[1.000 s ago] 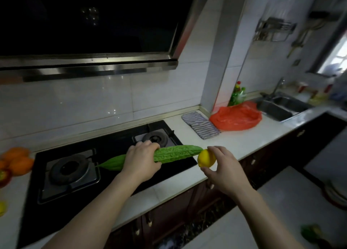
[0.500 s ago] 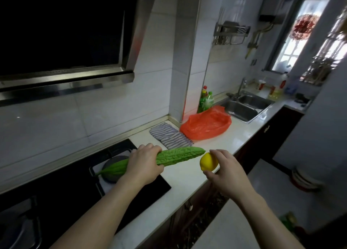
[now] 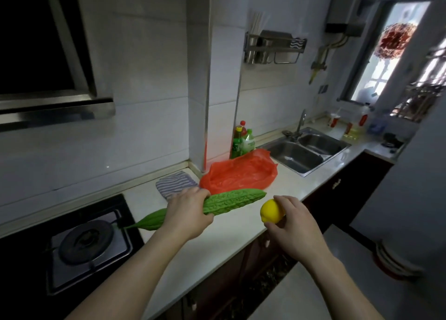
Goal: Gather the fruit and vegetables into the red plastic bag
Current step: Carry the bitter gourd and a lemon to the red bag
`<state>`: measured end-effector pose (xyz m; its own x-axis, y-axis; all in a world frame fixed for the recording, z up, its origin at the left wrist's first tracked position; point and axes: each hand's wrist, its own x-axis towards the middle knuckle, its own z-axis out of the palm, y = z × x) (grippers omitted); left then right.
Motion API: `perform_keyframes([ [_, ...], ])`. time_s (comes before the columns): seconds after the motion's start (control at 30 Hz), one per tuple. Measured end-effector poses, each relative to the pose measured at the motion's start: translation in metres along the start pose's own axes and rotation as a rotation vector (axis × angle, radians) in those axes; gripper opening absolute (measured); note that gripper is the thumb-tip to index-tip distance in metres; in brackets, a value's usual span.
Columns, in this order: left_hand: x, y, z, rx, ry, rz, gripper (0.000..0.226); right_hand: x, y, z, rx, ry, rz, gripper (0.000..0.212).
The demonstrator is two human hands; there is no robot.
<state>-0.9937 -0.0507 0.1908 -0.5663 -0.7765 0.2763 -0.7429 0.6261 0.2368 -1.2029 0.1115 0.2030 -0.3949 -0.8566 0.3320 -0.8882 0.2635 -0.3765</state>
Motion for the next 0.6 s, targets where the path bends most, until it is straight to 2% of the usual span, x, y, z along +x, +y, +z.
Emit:
perform_keyframes([
  [0.27, 0.058, 0.064, 0.034, 0.011, -0.016, -0.031, 0.041, 0.053, 0.086, -0.017, 0.015, -0.041, 0.006, 0.07],
  [0.6, 0.171, 0.054, 0.102, 0.012, -0.039, -0.079, 0.044, 0.158, 0.139, 0.027, 0.001, -0.139, -0.023, 0.066],
])
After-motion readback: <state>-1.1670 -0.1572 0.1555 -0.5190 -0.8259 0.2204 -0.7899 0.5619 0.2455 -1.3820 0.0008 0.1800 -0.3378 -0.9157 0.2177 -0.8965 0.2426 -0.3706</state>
